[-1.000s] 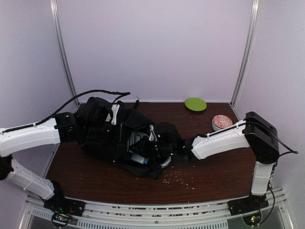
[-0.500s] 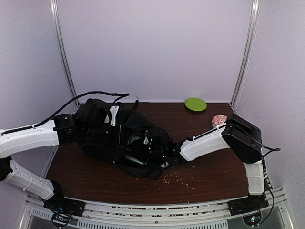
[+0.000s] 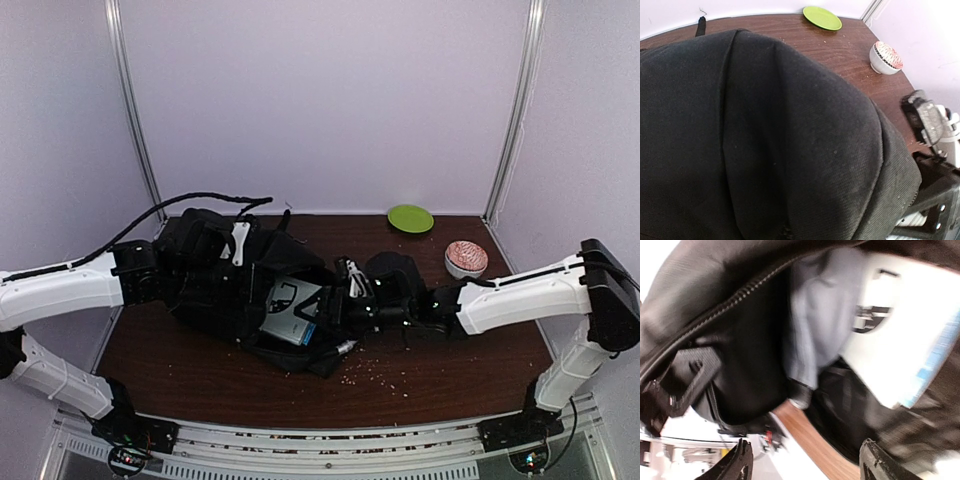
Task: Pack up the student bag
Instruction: Place the stationery in the student bag, then adjust the student bag at the center of the board.
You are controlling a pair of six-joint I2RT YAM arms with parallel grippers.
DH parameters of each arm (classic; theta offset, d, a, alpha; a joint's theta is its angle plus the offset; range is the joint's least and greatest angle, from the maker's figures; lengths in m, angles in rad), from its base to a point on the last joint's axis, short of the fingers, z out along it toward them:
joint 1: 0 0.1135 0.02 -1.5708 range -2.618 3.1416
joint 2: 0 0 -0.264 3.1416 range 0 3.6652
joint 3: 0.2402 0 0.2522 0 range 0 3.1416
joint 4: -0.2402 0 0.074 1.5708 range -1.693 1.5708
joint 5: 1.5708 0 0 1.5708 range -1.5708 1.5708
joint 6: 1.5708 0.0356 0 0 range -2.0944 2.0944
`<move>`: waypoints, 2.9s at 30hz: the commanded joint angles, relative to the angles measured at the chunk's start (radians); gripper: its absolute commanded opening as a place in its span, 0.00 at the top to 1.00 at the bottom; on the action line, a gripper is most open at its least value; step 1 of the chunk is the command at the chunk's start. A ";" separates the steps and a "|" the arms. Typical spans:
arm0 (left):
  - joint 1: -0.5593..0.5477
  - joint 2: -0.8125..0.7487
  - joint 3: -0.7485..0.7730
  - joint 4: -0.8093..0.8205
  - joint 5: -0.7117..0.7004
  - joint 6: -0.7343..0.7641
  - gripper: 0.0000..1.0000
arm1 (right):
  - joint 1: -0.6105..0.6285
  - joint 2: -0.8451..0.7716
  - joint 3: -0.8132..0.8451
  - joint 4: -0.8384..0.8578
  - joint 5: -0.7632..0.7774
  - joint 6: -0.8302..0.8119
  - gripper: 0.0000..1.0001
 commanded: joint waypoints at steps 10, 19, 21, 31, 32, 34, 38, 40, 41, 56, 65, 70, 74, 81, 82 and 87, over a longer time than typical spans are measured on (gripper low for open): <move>-0.019 -0.116 -0.111 -0.002 -0.044 0.053 1.00 | -0.111 -0.150 -0.198 -0.187 0.324 -0.146 0.29; -0.034 0.038 -0.078 0.041 0.092 0.117 0.98 | -0.128 -0.003 -0.071 -0.184 0.313 -0.200 0.30; -0.050 0.087 -0.040 0.019 0.100 0.152 0.94 | -0.129 0.010 -0.065 -0.179 0.305 -0.219 0.31; -0.083 0.170 -0.002 -0.024 0.065 0.199 0.88 | -0.131 0.126 -0.025 -0.240 0.314 -0.237 0.46; -0.083 0.175 -0.004 -0.031 0.053 0.193 0.94 | -0.132 0.140 -0.016 -0.237 0.303 -0.236 0.53; -0.083 0.174 -0.012 -0.058 -0.007 0.171 1.00 | -0.131 0.160 0.000 -0.223 0.277 -0.236 0.67; -0.082 0.106 -0.048 -0.139 -0.173 0.099 1.00 | -0.122 0.158 0.001 -0.151 0.214 -0.215 0.96; -0.082 0.046 -0.089 -0.171 -0.244 0.068 1.00 | -0.099 0.156 -0.006 -0.104 0.191 -0.191 1.00; -0.083 0.017 -0.115 -0.189 -0.273 0.047 1.00 | -0.080 0.158 -0.005 -0.088 0.183 -0.180 1.00; -0.083 -0.139 -0.394 -0.316 -0.147 -0.311 1.00 | 0.121 0.293 -0.039 0.103 0.136 -0.032 1.00; -0.083 -0.043 -0.207 -0.235 -0.192 -0.130 1.00 | -0.040 0.103 -0.141 0.081 0.144 -0.082 1.00; -0.082 0.241 0.097 -0.146 -0.114 0.034 1.00 | -0.191 -0.059 -0.125 -0.140 0.178 -0.206 1.00; -0.083 0.455 0.343 -0.154 -0.041 0.099 1.00 | -0.281 -0.100 -0.107 -0.246 0.163 -0.250 1.00; -0.083 0.521 0.449 -0.171 0.061 0.162 0.73 | -0.330 -0.121 -0.086 -0.292 0.114 -0.271 1.00; -0.083 0.498 0.437 -0.173 0.066 0.166 0.60 | -0.330 -0.128 -0.072 -0.306 0.112 -0.276 0.97; -0.083 0.341 0.327 -0.183 0.077 0.171 0.23 | -0.330 -0.204 -0.044 -0.403 0.136 -0.290 0.56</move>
